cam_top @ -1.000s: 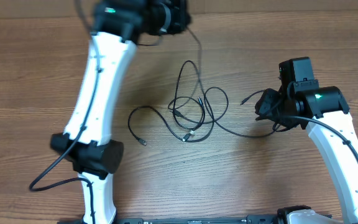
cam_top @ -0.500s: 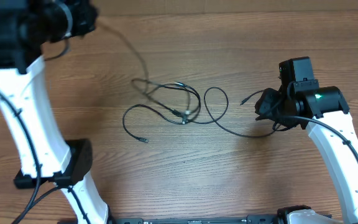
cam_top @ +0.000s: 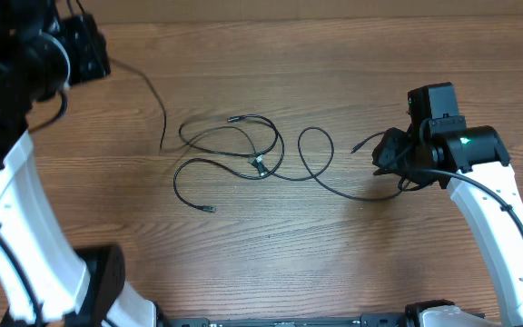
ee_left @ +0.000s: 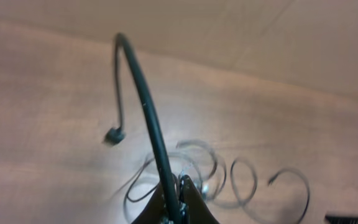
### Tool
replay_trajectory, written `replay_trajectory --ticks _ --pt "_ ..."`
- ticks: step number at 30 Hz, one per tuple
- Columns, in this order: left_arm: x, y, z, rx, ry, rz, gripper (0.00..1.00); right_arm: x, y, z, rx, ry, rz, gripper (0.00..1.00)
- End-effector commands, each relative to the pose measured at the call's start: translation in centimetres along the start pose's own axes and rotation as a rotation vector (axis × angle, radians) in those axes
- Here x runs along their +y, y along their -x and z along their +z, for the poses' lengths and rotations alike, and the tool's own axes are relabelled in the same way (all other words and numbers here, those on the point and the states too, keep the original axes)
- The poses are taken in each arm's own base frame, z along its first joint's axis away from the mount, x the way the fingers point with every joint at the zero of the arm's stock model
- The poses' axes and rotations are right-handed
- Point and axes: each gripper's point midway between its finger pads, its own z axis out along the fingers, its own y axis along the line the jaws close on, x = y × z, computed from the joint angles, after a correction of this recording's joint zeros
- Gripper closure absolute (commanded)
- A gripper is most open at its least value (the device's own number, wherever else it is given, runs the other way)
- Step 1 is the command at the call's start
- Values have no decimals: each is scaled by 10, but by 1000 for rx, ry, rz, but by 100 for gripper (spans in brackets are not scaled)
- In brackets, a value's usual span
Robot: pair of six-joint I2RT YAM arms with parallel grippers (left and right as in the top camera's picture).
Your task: Untangle cables
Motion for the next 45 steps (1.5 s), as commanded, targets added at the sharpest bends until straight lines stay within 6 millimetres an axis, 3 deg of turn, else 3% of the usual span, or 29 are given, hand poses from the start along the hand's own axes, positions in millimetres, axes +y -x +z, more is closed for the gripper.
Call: replay_trajectory --ticks 1,7,11,20,21,24,28,30,33,37,45 --pt "19 -35 -18 65 110 11 96 3 5 -5 -19 12 1 50" --pt "57 -83 -24 171 297 -16 96 3 6 -5 -20 13 1 51" --pt "69 -104 -8 267 332 -34 96 3 6 -5 -20 13 1 51" --pt "97 -143 70 510 380 -60 96 3 6 -5 -20 12 1 50" --pt "102 -149 87 550 388 -63 96 3 6 -5 -21 13 1 50" --pt "110 -159 116 618 393 -73 96 4 7 -5 -26 16 1 50" --pt "101 -173 151 711 282 -62 96 5 8 -5 -31 19 0 50" --pt "93 -191 173 813 196 -25 96 5 8 -5 -31 20 1 50" --pt "103 -219 188 954 258 -5 96 5 8 -5 -31 20 0 50" --pt "122 -242 196 1071 377 -6 96 5 8 -5 -31 20 1 50" --pt "116 -271 194 1220 385 -9 96 5 9 -5 -32 20 0 50"
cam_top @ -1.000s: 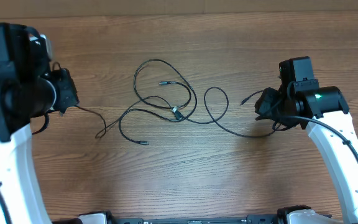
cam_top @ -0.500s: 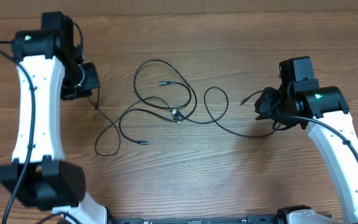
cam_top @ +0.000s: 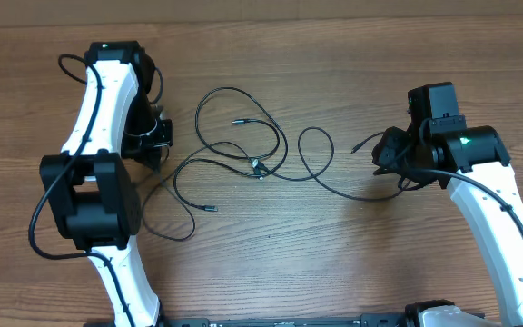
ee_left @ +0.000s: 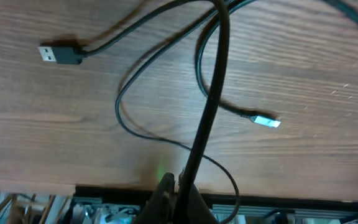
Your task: Untangle cables
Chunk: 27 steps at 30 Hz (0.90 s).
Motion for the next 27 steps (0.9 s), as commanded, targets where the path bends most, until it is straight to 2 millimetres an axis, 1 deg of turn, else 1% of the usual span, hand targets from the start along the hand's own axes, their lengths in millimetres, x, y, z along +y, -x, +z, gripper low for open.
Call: replay_trajectory --ticks 1,5,7,10,13,16,19,21,25,27 --pt "-6 -7 8 35 29 15 96 4 7 -5 -24 15 1 50" --pt "-13 -20 23 95 80 55 95 4 6 -5 -23 15 0 50" --pt "-6 -27 33 126 166 42 95 4 6 -5 -23 14 -9 50" --pt "10 -29 44 129 297 -13 95 4 6 -5 -24 14 -33 50" --pt "18 -24 56 102 342 -73 94 4 6 -5 -23 14 -33 50" --pt "27 -12 66 35 377 -168 93 4 6 -5 -24 14 -33 50" --pt "26 -3 71 -2 368 -195 93 4 6 -5 -23 14 -33 50" --pt "25 0 72 -16 362 -198 90 4 6 -5 -23 14 -33 50" --pt "25 1 78 -18 360 -186 74 4 6 -5 -22 14 -33 50" --pt "26 -1 81 -10 362 -178 71 4 6 -5 -23 14 -33 50"
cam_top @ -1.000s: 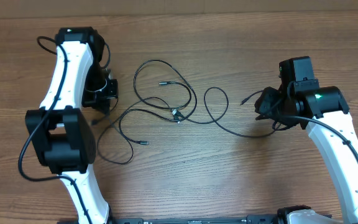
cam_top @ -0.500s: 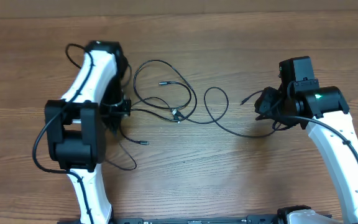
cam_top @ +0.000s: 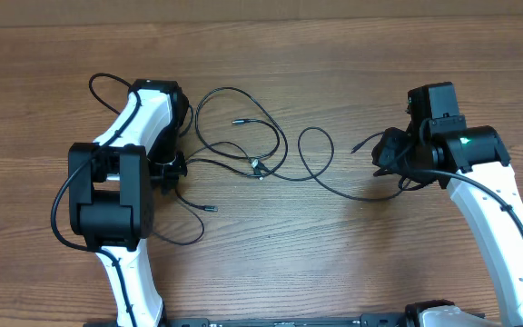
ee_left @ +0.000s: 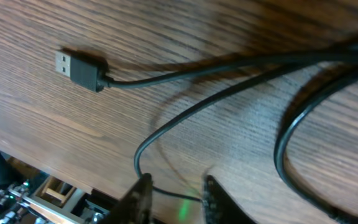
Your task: Untangle cables
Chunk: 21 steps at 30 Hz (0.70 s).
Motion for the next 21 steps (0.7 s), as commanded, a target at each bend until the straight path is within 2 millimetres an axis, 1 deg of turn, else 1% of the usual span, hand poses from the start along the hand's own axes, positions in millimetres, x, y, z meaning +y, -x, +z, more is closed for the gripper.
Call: replay_trajectory --ticks 1,6,12,17,21 --pt "3 -5 10 23 32 -3 70 3 6 -5 -23 13 -6 50" --pt "1 -7 21 27 34 -1 70 4 7 -5 -27 15 -7 50" --pt "-6 1 35 -13 16 22 67 4 9 -5 -36 12 -52 49" --pt "-12 18 36 -85 0 53 66 5 12 -5 -44 16 -52 50" --pt "-6 21 34 -98 34 51 67 5 11 -1 -35 12 -48 49"
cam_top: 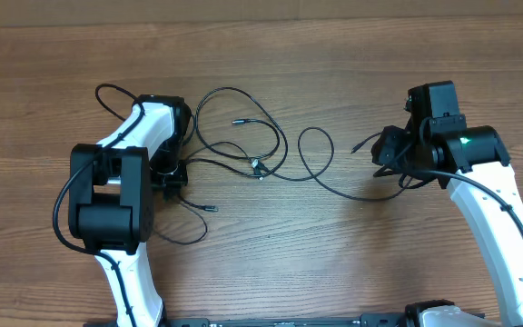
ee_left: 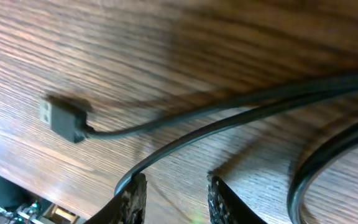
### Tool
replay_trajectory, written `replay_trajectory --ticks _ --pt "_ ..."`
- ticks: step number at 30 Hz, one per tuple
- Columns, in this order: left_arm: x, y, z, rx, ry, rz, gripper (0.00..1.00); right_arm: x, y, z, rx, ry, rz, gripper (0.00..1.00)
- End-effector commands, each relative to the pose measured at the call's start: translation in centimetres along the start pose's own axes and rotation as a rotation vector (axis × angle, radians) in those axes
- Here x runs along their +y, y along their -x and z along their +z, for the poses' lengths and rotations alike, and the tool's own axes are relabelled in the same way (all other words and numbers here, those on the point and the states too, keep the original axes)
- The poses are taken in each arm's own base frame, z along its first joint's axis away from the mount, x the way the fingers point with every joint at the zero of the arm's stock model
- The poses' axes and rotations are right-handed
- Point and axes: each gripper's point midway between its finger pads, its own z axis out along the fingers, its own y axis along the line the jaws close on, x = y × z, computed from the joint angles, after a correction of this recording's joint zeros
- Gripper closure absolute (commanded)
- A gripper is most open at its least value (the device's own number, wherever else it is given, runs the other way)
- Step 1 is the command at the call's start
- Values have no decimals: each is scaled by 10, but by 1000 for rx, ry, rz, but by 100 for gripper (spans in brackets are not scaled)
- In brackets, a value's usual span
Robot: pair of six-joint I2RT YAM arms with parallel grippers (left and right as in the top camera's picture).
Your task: Untangle cables
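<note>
Several thin black cables [cam_top: 243,150] lie looped over each other mid-table. My left gripper [cam_top: 172,174] is low over their left side. In the left wrist view it [ee_left: 176,200] is open with bare wood between the fingers [ee_left: 132,198]. One black cable [ee_left: 241,118] passes just beyond the left fingertip. A USB plug [ee_left: 64,118] lies on the wood to the left. My right gripper [cam_top: 387,150] is at the right. A cable's free end [cam_top: 357,143] runs into it, and the cable comes out below it, so it holds that cable.
The wooden table [cam_top: 334,263] carries only the cables. A loose loop [cam_top: 107,91] lies behind my left arm and another [cam_top: 184,234] in front of it. The table's near edge shows at the lower left of the left wrist view.
My left gripper stays open and has shifted slightly; the USB plug now sits lower in the wrist view. The loops beside the left arm have moved a little. The right arm has not moved.
My left gripper was first raised at the far left, shut on a cable lifted off the table. Then it was low beside the tangle, still shut, with that cable pulled leftward. Later it was open with the cable lying on the wood, as now. The right gripper kept still.
</note>
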Motion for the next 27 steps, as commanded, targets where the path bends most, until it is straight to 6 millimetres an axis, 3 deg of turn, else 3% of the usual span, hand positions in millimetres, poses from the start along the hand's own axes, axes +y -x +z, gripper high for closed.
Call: replay_trajectory --ticks 1,10,14,27 --pt "0 9 9 -19 24 4 67 1 6 0 -10 -1 -5 50" --pt "-5 7 -8 -16 -25 28 73 2 5 4 5 -1 -5 49" --pt "4 10 -20 -63 -15 14 71 2 4 4 8 -3 -5 49" --pt "17 12 -20 -72 20 -8 70 1 3 4 13 -5 -4 49"
